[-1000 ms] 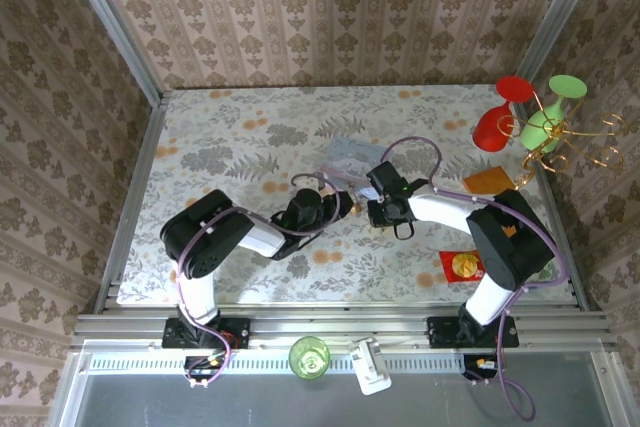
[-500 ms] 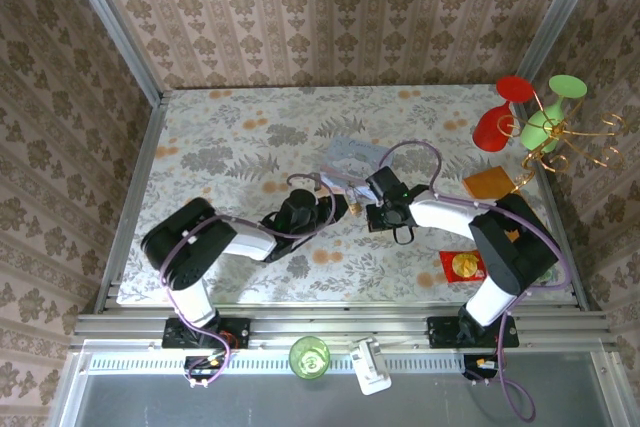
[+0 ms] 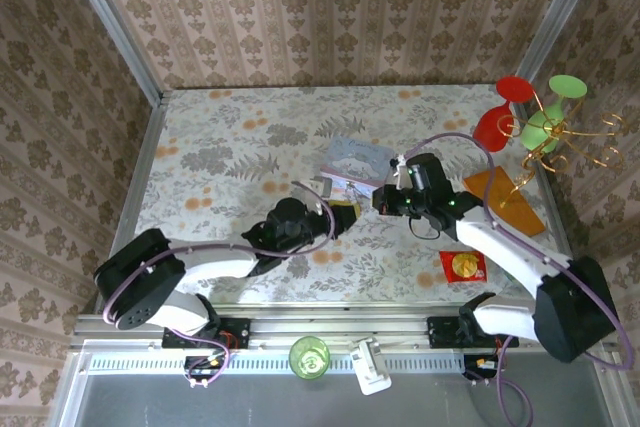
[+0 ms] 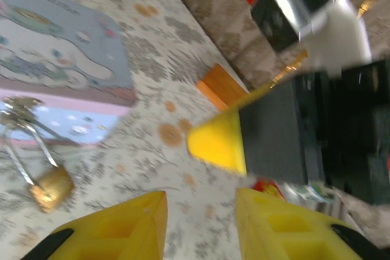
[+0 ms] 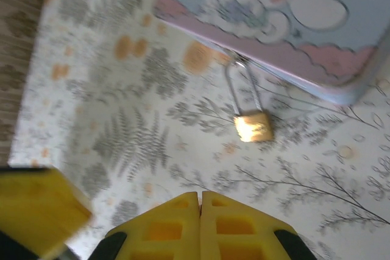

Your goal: Unlock a padlock with a key

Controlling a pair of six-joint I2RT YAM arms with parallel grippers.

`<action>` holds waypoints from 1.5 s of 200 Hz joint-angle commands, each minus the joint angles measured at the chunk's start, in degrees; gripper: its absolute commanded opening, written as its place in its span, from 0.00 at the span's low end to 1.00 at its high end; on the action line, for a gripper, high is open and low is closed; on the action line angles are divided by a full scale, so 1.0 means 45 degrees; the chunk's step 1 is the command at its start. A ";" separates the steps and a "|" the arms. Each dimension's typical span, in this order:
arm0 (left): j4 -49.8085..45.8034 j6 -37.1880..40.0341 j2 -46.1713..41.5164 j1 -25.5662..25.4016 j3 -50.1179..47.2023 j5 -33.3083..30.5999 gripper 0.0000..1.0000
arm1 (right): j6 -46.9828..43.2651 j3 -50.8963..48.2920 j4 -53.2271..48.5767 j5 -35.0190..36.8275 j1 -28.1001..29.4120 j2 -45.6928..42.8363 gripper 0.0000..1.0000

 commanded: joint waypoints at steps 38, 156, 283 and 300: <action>-0.1870 0.2573 -0.0948 -0.1609 0.0931 -0.1752 0.51 | 0.1471 0.0573 0.0142 0.0607 0.0945 -0.1283 0.00; -0.3513 0.2724 -0.0221 -0.1637 0.2158 -0.2550 0.40 | 0.2609 0.0401 0.0490 0.1230 0.2116 -0.1615 0.00; -0.3765 0.2822 -0.1523 -0.1353 0.0983 -0.3795 0.08 | 0.2936 -0.0194 0.0689 0.1581 0.2186 -0.2016 0.00; -0.3657 0.2810 -0.1816 -0.1316 0.0716 -0.3664 0.08 | 0.2916 -0.0157 0.0766 0.1602 0.2186 -0.1948 0.00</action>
